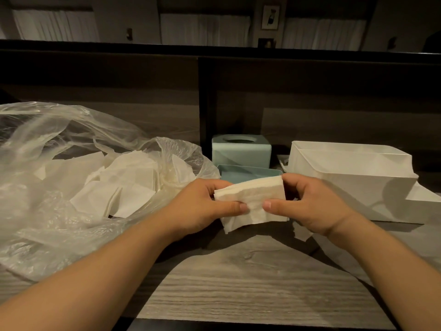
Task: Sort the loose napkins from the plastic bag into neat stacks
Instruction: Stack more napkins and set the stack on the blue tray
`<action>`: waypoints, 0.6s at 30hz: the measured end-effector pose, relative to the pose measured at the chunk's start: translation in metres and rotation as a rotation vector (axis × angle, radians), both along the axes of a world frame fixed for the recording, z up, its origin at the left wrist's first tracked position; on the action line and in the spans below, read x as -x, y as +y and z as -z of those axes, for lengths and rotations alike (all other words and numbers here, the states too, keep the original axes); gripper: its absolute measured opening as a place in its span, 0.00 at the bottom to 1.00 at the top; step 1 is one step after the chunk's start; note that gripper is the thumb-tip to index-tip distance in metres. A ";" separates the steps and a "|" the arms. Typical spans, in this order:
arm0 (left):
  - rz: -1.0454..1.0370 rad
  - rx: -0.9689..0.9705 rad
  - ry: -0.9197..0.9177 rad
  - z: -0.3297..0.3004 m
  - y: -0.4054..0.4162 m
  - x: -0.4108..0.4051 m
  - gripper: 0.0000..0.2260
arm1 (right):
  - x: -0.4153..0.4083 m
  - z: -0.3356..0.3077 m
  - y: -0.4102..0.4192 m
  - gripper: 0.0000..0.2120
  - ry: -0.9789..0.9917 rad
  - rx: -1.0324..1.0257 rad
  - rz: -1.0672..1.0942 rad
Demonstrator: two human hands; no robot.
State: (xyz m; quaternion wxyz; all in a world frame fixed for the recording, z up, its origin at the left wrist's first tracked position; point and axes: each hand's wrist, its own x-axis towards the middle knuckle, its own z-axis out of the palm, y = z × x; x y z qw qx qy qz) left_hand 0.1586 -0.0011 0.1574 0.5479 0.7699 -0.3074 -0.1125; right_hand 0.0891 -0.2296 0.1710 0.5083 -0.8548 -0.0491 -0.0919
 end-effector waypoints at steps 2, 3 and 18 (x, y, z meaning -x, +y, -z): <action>-0.007 0.066 0.051 -0.001 0.001 -0.001 0.11 | 0.000 -0.001 0.003 0.14 0.016 -0.095 0.011; -0.011 0.084 0.061 -0.002 0.002 -0.002 0.11 | 0.001 -0.002 0.004 0.14 0.030 -0.121 0.014; 0.121 -0.112 -0.076 0.005 0.007 -0.004 0.19 | 0.013 0.000 0.037 0.32 -0.390 0.905 0.058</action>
